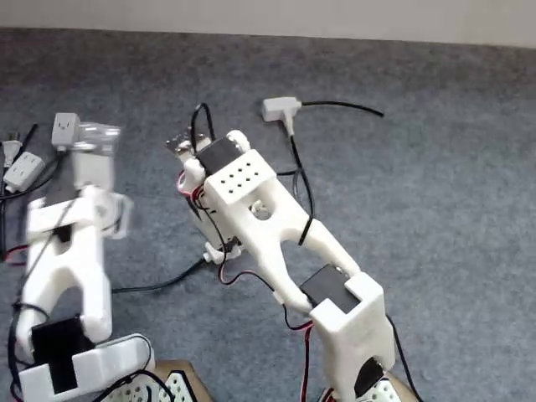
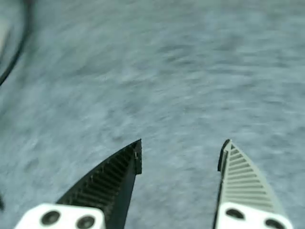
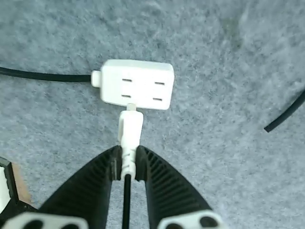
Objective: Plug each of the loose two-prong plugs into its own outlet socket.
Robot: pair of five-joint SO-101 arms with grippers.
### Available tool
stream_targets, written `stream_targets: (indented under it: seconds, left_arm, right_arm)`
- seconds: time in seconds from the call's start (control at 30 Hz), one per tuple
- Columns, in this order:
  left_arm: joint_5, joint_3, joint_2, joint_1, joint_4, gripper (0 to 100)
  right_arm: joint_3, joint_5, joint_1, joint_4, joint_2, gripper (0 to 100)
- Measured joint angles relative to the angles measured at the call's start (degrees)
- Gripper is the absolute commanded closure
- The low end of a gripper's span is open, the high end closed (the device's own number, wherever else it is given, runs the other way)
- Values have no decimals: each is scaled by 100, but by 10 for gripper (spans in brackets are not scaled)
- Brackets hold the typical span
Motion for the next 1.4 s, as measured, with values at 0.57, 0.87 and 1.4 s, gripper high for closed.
stream_targets:
  seconds: [0.57,0.87,1.4]
  left_arm:
    - [-589,448,316,2286,-44,726]
    - [-615,-475,1459,2374,-26,726]
    - [-993,-1574,738,1688,1758,723]
  right_arm:
    - [1354,158,615,0,-1653,992]
    - [1635,158,554,0,-1793,992]
    - [1635,264,536,0,-1793,992]
